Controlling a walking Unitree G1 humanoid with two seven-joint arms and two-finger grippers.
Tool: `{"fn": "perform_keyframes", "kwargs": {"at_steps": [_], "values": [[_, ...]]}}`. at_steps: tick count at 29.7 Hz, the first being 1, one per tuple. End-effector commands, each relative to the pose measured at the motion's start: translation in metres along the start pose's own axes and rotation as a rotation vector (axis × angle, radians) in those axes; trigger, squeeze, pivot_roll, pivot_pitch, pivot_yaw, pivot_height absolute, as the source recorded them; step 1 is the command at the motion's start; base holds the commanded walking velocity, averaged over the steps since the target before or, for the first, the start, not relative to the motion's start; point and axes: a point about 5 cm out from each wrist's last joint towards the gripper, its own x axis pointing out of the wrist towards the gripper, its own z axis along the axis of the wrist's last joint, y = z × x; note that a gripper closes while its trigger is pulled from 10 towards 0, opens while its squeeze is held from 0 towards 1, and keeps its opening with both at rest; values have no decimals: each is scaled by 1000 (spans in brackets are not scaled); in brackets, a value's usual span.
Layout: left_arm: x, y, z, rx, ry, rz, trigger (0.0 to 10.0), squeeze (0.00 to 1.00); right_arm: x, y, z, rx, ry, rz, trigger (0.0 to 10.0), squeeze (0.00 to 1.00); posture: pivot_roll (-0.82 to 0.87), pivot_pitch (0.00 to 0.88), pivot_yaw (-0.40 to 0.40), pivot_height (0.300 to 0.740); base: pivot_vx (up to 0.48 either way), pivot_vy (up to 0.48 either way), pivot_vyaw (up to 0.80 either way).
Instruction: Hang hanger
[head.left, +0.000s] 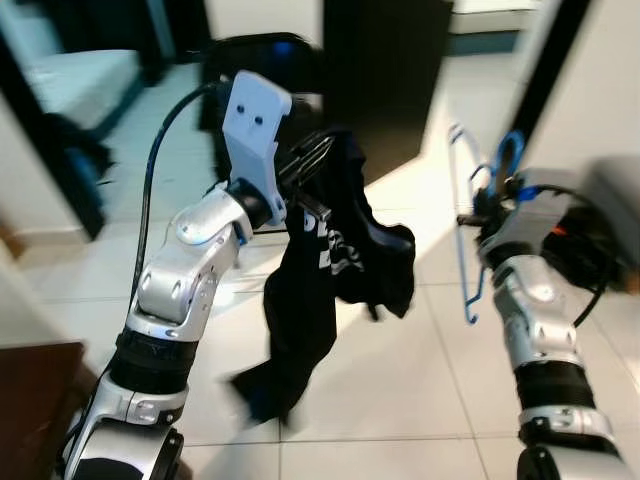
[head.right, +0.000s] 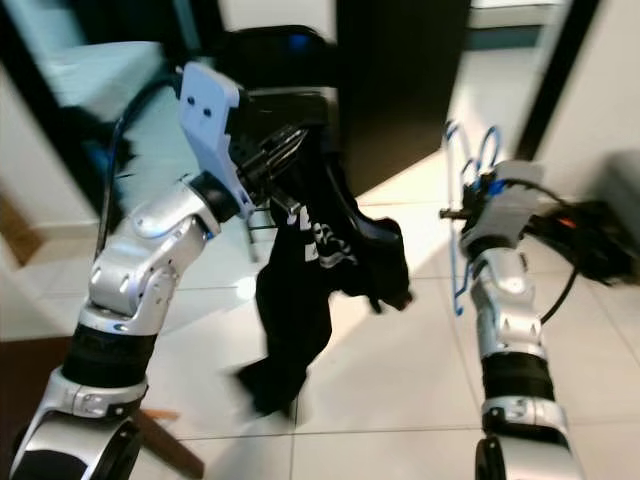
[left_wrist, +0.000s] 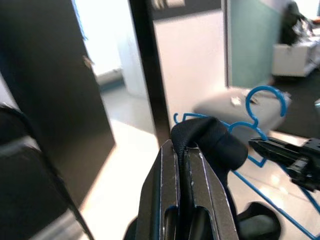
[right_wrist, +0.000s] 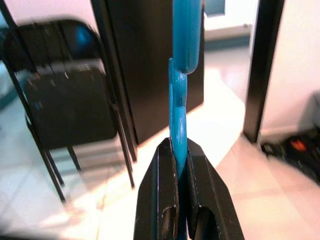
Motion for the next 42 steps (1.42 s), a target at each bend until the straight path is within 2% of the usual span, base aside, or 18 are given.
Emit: {"fn": "perform_keyframes", "kwargs": {"at_steps": [1,5,7,8,14,18,20,22,24,25,26,28,34,38,40,41,42], "values": [[-8,15,-10,44,30,84,10000,0,-3,15,-6,-7,29,94,10000,0,-37,34,37,740,0,0,-800],[-16,24,-24,105,87,131,10000,0,-7,18,-11,-48,65,183,10000,0,-47,37,31,740,0,0,-800],[-22,28,-30,173,118,137,10000,0,-11,14,-8,-80,77,261,10000,0,-64,39,34,740,0,0,-800],[-22,28,-30,173,118,137,10000,0,-11,14,-8,-80,77,261,10000,0,-64,39,34,740,0,0,-800],[-19,32,-25,337,105,88,10000,0,-26,-28,23,-93,63,411,10000,0,-102,42,38,740,0,0,-800],[-14,35,-15,388,73,59,10000,0,-39,-37,37,-54,54,504,10000,0,-111,36,42,740,0,0,-800],[-14,35,-15,388,73,59,10000,0,-39,-37,37,-54,54,504,10000,0,-111,36,42,740,0,0,-800],[-9,33,-5,415,34,22,10000,0,-52,-34,43,-15,57,612,10000,0,-120,32,53,740,0,0,-800],[-9,33,-5,415,34,22,10000,0,-52,-34,43,-15,57,612,10000,0,-120,32,53,740,0,0,-800],[-8,32,1,451,16,-14,10000,0,-66,-27,44,34,68,723,10000,0,-117,29,65,740,0,0,-800],[-8,32,1,451,16,-14,10000,0,-66,-27,44,34,68,723,10000,0,-117,29,65,740,0,0,-800],[-10,33,2,480,16,-26,10000,0,-77,-24,42,64,88,787,10000,0,-114,36,69,740,0,0,-800],[-12,36,2,511,29,-26,10000,0,-87,-22,38,89,114,818,10000,0,-116,34,71,740,0,0,-800],[-14,44,0,553,58,-9,10000,0,-94,-22,36,127,120,823,10000,0,-119,37,69,740,0,0,-200],[-16,58,1,605,97,37,10000,0,-102,-20,40,127,134,885,10000,0,-123,44,65,740,0,0,0],[-16,58,1,605,97,37,10000,0,-102,-20,40,127,134,885,10000,0,-123,44,65,740,0,0,0],[-18,68,2,638,126,76,10000,0,-107,-21,42,124,157,922,10000,0,-128,49,66,740,0,0,0]]}}
